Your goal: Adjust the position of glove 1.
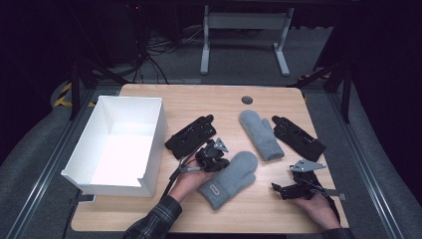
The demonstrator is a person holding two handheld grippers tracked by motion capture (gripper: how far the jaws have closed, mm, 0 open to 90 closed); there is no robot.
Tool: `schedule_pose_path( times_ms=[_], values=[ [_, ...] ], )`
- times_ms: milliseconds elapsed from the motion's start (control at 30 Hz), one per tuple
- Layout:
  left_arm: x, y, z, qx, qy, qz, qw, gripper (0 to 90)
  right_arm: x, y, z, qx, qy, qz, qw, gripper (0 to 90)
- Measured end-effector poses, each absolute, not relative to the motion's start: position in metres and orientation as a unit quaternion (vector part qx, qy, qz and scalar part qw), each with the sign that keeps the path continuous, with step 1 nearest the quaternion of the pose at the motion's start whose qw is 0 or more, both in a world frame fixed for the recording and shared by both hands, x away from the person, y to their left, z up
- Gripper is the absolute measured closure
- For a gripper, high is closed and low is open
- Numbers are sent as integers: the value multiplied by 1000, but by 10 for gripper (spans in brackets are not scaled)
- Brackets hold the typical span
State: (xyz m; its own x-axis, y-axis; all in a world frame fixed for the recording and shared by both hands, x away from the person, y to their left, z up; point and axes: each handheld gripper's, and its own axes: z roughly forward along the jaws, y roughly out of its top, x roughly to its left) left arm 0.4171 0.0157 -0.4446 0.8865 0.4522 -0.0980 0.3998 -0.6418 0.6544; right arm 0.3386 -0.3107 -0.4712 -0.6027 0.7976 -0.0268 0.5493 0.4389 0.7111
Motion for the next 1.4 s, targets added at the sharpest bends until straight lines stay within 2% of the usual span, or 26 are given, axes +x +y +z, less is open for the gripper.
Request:
schedule_pose_path(
  times_ms=[33, 133, 167, 300, 400, 433, 467, 833, 1000, 1167, 1300, 1400],
  values=[
    [417, 20, -444, 903, 239, 40, 354, 831, 338, -311, -471, 404, 830, 339, 183, 30],
    [414, 32, -443, 900, 254, 43, 353, 734, 338, -310, -464, 396, 834, 341, 176, 259],
    [413, 37, -443, 898, 258, 43, 353, 705, 338, -310, -462, 396, 834, 342, 174, 295],
    [405, 51, -445, 894, 277, 50, 349, 576, 340, -310, -452, 390, 832, 348, 185, 566],
    [399, 59, -446, 893, 284, 53, 346, 517, 346, -313, -446, 395, 828, 350, 192, 734],
    [395, 62, -447, 893, 285, 51, 345, 471, 355, -317, -441, 404, 824, 346, 198, 840],
    [389, 66, -449, 895, 285, 57, 339, 453, 358, -318, -441, 407, 822, 344, 200, 874],
    [372, 85, -458, 892, 306, 66, 328, 317, 400, -331, -437, 438, 809, 328, 216, 900],
    [364, 91, -463, 888, 314, 73, 327, 282, 404, -325, -425, 424, 808, 337, 233, 900],
    [360, 94, -465, 887, 314, 81, 328, 240, 418, -305, -416, 400, 816, 352, 224, 900],
    [361, 92, -469, 885, 313, 104, 328, 148, 432, -291, -421, 390, 828, 341, 213, 900],
    [362, 92, -470, 884, 313, 107, 330, 145, 438, -288, -429, 393, 836, 328, 199, 900]
  ],
)
